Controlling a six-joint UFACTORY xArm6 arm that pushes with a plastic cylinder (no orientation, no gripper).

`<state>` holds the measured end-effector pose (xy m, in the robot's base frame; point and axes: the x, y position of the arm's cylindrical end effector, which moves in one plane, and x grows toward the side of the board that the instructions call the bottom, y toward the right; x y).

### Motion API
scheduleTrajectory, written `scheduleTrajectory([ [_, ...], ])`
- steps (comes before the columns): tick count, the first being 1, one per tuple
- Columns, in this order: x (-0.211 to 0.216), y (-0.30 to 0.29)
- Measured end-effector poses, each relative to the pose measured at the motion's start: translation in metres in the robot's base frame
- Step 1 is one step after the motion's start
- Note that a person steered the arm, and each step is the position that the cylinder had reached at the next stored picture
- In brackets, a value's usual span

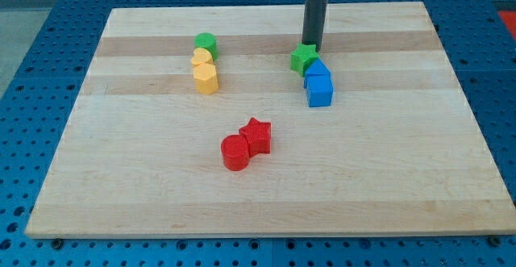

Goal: Slide green star a bit right

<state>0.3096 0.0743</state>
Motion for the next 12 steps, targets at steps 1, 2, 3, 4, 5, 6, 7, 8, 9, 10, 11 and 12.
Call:
scheduleTrajectory([
  [1, 0.0, 0.001],
  [2, -0.007, 0.0],
  [3, -0.019, -0.002],
  [4, -0.021, -0.024],
  [5, -0.021, -0.056],
  [6, -0.013, -0.073],
  [7, 0.004, -0.073],
  [8, 0.005, -0.073],
  [9, 0.005, -0.071],
  [10, 0.006, -0.068],
  [11, 0.008, -0.062],
  [12, 0.009, -0.06],
])
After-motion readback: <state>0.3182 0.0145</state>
